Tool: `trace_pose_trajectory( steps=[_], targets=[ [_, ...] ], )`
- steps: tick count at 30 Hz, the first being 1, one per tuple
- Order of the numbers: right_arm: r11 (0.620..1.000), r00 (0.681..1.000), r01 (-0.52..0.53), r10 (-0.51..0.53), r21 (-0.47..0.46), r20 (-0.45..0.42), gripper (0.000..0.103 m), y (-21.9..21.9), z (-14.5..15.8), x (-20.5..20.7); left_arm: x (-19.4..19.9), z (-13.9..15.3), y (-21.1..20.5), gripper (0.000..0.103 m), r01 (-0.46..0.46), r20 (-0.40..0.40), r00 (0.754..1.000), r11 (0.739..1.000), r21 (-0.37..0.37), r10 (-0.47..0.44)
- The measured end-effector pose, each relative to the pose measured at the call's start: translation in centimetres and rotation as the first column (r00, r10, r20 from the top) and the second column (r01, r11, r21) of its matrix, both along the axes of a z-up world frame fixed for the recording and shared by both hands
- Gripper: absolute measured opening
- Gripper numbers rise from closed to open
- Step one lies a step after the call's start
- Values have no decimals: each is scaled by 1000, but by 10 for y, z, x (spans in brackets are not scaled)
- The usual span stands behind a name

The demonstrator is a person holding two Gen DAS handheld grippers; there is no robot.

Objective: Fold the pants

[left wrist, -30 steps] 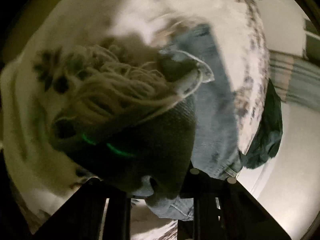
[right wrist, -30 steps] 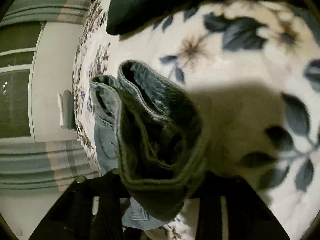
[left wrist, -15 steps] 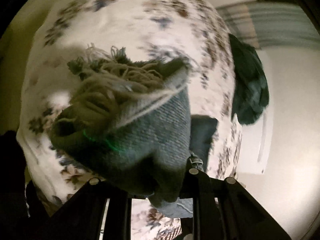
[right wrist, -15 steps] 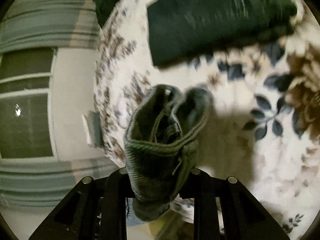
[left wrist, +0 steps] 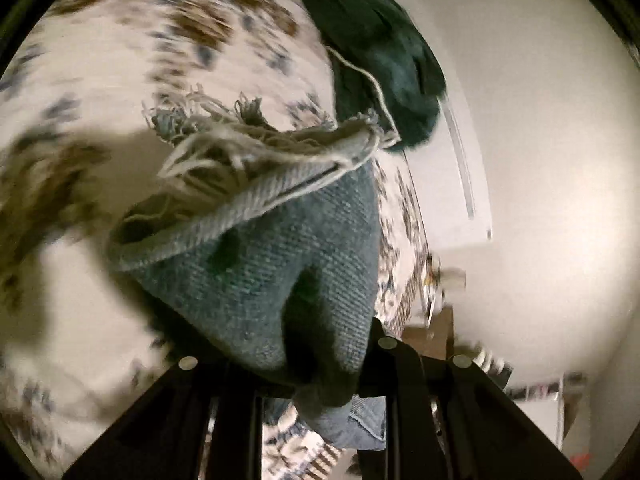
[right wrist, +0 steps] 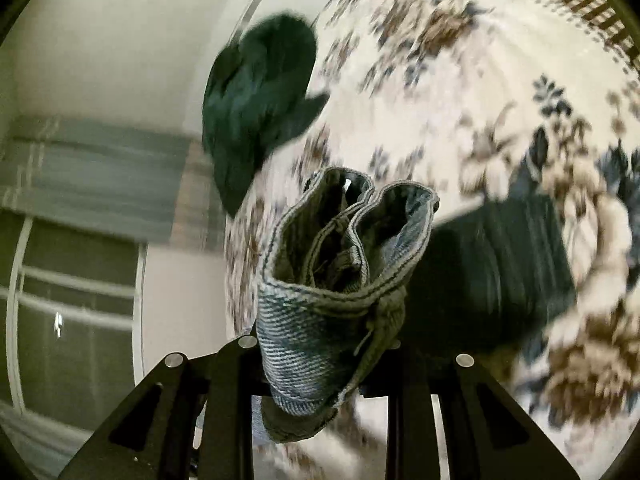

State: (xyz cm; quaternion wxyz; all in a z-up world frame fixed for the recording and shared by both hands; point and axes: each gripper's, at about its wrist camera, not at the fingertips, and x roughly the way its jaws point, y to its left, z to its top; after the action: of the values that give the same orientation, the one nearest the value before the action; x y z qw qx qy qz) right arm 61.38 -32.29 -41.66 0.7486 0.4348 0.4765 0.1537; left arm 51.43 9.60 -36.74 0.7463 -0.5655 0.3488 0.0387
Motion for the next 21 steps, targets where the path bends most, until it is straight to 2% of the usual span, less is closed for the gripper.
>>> trace_pose_trajectory(
  steps=[2, 5, 7, 10, 13, 17, 20, 21],
  targets=[
    [998, 998, 54, -54, -20, 12, 26, -15, -19, 10, 35, -37, -8, 15, 86, -20, 996, 996, 26, -86],
    [991, 992, 125, -126, -48, -20, 26, -30, -74, 13, 62, -110, -11, 15, 182, -85, 980, 983, 17, -180],
    [985, 984, 159, -163, -62, -69, 26, -36, -118, 5, 65, -150, -12, 15, 231, -140, 964, 973, 21, -226],
    [980, 976, 186, -192, -72, -99, 26, -38, -160, -12, 48, -197, -3, 16, 249, -181, 952, 969, -2, -245],
    [979, 977, 190, -196, -79, -81, 26, -34, -167, -20, 32, -207, -2, 17, 260, -180, 950, 966, -1, -256],
    [979, 980, 175, -183, -107, -76, 28, -31, -174, -13, 30, -194, -8, 20, 302, -193, 935, 953, 0, -297],
    [977, 981, 154, -169, -147, -98, 41, -29, -174, -19, 27, -178, -6, 25, 323, -222, 922, 946, -7, -317],
    [975, 980, 153, -170, -159, -105, 41, -30, -172, -21, 25, -173, -7, 31, 331, -231, 918, 944, 5, -321]
  ],
)
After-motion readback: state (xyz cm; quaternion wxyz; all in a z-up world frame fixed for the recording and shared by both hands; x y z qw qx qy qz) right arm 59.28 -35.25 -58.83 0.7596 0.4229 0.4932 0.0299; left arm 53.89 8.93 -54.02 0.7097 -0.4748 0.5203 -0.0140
